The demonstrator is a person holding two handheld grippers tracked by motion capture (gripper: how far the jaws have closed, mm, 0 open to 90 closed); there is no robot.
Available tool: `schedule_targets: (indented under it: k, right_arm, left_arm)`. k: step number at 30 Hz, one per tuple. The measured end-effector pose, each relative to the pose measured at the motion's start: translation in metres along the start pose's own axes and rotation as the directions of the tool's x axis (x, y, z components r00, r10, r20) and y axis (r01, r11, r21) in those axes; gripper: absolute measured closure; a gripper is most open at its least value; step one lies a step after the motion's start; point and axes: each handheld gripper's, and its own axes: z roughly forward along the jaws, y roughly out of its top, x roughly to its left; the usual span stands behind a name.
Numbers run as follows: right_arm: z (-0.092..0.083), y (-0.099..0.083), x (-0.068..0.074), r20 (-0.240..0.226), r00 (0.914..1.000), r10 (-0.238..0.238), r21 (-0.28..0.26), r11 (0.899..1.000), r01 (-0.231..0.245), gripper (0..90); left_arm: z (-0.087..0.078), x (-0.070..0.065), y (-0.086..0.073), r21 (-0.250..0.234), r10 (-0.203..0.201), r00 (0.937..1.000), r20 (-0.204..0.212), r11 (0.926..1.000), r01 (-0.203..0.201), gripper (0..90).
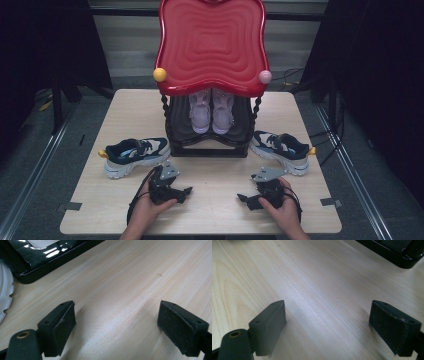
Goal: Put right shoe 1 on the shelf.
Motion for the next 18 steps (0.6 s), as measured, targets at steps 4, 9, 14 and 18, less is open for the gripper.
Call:
schedule_targets:
  k: [4,9,14,18]
  right_arm:
    - [0.0000,0.0001,0.0000,0.000,1.0000,0.001,0.001,1.000,-0.001,13.4]
    - [0.0000,0.0001,0.0001,0.000,1.0000,0.002,0.001,1.000,-0.002,13.3]
    - [-0.0001,0.0001,-0.0001,-0.001,1.0000,0.001,0.001,1.000,-0.001,13.3]
    - [0.0000,0.0001,-0.0001,-0.001,1.0000,0.001,0.000,1.000,-0.001,13.3]
  left_arm:
    - [-0.0001,0.0006,-0.0001,0.000,0.005,1.0000,0.003,1.0000,-0.005,14.4]
    - [-0.0005,-0.0001,0.0004,-0.002,0.005,1.0000,0.001,1.0000,-0.005,15.0]
    - [-0.0023,0.0017,0.0026,0.029,0.009,1.0000,-0.002,0.9996,-0.009,15.8]
    - [-0.0076,0.0040,0.0052,0.034,-0.001,0.9999,0.015,0.9994,0.001,15.8]
